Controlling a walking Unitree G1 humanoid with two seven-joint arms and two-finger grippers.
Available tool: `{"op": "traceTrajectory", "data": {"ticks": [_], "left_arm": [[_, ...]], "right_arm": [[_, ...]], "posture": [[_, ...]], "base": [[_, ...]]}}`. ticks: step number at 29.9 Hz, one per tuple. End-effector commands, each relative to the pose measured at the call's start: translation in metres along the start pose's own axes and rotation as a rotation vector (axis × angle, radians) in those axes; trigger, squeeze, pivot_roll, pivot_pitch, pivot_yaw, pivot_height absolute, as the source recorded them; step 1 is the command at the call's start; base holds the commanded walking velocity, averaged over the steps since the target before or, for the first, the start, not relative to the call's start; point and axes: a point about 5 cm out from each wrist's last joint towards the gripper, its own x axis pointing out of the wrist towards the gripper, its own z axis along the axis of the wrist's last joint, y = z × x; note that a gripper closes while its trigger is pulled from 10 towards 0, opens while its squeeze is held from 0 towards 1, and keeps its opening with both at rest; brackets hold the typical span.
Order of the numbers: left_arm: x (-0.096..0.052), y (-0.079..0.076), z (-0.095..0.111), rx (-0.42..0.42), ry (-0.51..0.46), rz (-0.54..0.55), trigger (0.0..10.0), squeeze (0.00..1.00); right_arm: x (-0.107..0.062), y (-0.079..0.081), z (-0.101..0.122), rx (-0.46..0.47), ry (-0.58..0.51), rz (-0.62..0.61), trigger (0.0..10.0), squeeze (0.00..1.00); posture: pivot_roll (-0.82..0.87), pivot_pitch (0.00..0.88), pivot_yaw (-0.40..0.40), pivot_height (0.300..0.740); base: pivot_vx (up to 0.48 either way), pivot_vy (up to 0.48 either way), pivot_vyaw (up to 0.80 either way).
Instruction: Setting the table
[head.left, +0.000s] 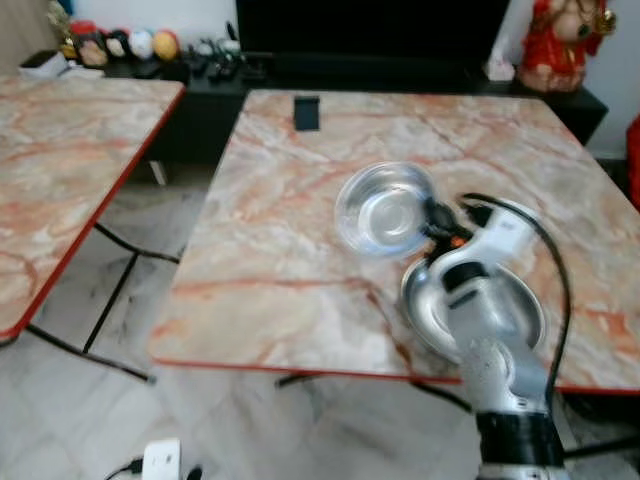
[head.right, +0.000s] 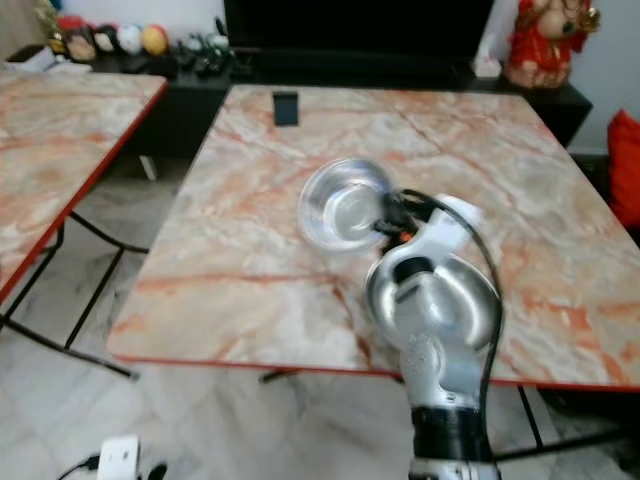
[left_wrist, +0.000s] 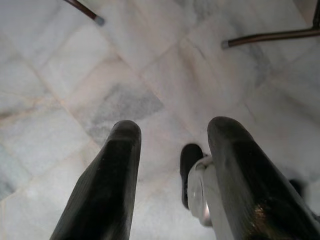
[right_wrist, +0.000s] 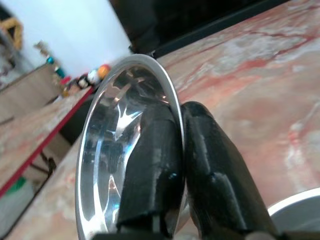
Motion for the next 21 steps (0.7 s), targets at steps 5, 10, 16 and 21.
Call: {"op": "traceTrajectory", "data": {"ticks": [5, 10, 16, 21], "left_arm": [[-0.002, 0.001, -0.008, -0.007, 0.037, 0.006, 10.0, 0.0], [-0.002, 0.001, -0.008, -0.006, 0.038, 0.004, 10.0, 0.0], [-0.002, 0.001, -0.008, -0.005, 0.039, -0.001, 10.0, 0.0], [-0.002, 0.0, -0.007, -0.005, 0.035, -0.004, 10.0, 0.0]], "right_arm": [[-0.001, -0.01, 0.017, -0.123, 0.069, -0.019, 10.0, 0.0], [-0.003, -0.013, 0.029, -0.183, 0.165, 0.004, 10.0, 0.0], [-0.008, -0.013, 0.044, -0.084, 0.205, 0.035, 10.0, 0.0], [-0.016, -0.023, 0.046, -0.009, 0.257, -0.004, 10.0, 0.0]], "posture": [[-0.05, 0.085, -0.004, 0.74], [-0.06, 0.089, -0.003, 0.74], [-0.07, 0.087, 0.002, 0.74], [-0.07, 0.087, 0.002, 0.74]], "base": [[0.0, 0.0, 0.0], [0.0, 0.0, 0.0], [0.0, 0.0, 0.0], [0.0, 0.0, 0.0]]}}
